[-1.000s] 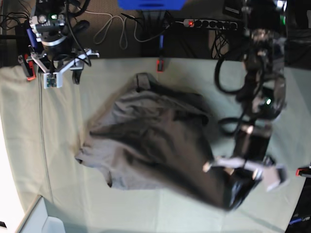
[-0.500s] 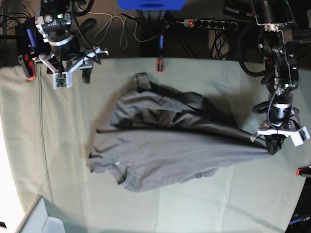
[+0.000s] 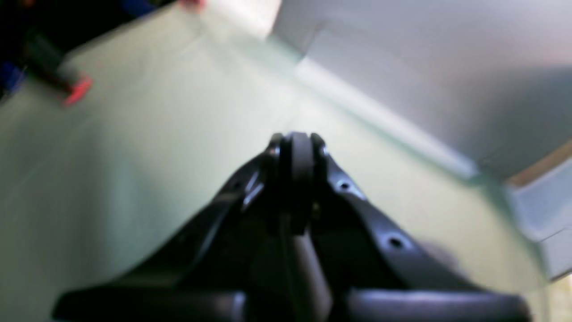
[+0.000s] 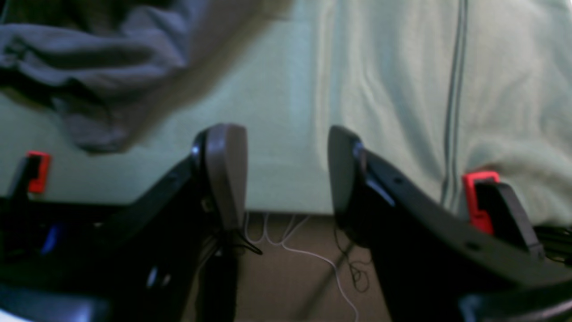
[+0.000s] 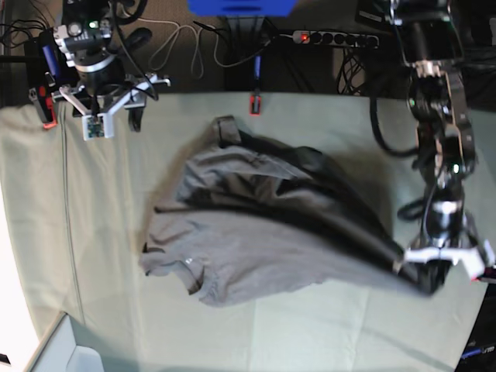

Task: Layout the t-shirt on the table in an organized manner, then fold the t-shirt properly
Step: 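Grasp the t-shirt collar with the right gripper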

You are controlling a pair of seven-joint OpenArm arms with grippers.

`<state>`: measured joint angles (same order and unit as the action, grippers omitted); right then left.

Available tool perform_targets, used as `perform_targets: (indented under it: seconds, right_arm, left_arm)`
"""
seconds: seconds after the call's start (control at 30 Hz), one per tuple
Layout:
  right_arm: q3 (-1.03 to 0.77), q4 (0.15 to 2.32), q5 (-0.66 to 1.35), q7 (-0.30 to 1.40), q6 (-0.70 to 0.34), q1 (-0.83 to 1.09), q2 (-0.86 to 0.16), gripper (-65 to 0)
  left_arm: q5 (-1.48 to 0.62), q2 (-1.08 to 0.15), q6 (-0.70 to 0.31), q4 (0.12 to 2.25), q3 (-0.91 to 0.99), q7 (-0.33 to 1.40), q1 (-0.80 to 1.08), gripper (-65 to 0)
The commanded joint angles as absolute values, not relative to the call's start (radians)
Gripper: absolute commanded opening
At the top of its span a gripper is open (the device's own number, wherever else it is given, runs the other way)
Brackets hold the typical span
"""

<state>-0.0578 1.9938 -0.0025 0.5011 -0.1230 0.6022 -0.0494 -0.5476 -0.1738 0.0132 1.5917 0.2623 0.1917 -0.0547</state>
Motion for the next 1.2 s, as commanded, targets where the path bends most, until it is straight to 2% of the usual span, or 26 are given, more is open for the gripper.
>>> perform_targets:
  seconds: [0.0, 0.27, 0.47, 0.67, 0.77, 0.87, 1.03, 1.17]
  right_arm:
    - [-0.059, 2.008, -0.001, 0.478, -0.139, 0.607, -0.050, -35.2]
    - [-0.061, 2.008, -0.004, 0.512, -0.139, 0.605, -0.048, -35.2]
    - [-0.084, 2.014, -0.004, 0.524, -0.139, 0.596, -0.050, -35.2]
    - [-0.096, 2.015, -0.004, 0.555, -0.139, 0.512, -0.051, -35.2]
    - [-0.091, 2.015, -0.004, 0.575, -0.140, 0.458, -0.051, -35.2]
    - [-0.079, 2.015, -0.004, 0.595, -0.199, 0.381, -0.051, -35.2]
    - [-0.010, 2.002, -0.005, 0.665, -0.410, 0.209, -0.077, -34.7]
    - [0.050, 1.900, -0.005, 0.691, -0.433, 0.077, -0.079, -29.8]
  left_arm:
    - [-0.550, -0.185, 0.002, 1.616, 0.236, 0.160, -0.099, -64.9]
    - [-0.550, -0.179, 0.007, 1.633, 0.065, 0.159, -0.226, -64.9]
    - [-0.550, -0.191, 0.004, 1.771, 0.050, 0.160, -0.128, -64.9]
    - [-0.552, -0.219, 0.001, 1.863, 0.214, 0.159, 0.064, -64.9]
    - [-0.621, -0.220, 0.001, 1.863, 0.308, 0.160, 0.143, -64.9]
    - [-0.710, -0.246, 0.001, 1.850, 0.361, 0.160, 0.214, -64.9]
    - [-0.814, -0.278, 0.001, 1.758, 0.367, 0.160, 0.289, -64.9]
    - [-0.839, -0.280, 0.001, 1.715, 0.367, 0.160, 0.329, -64.9]
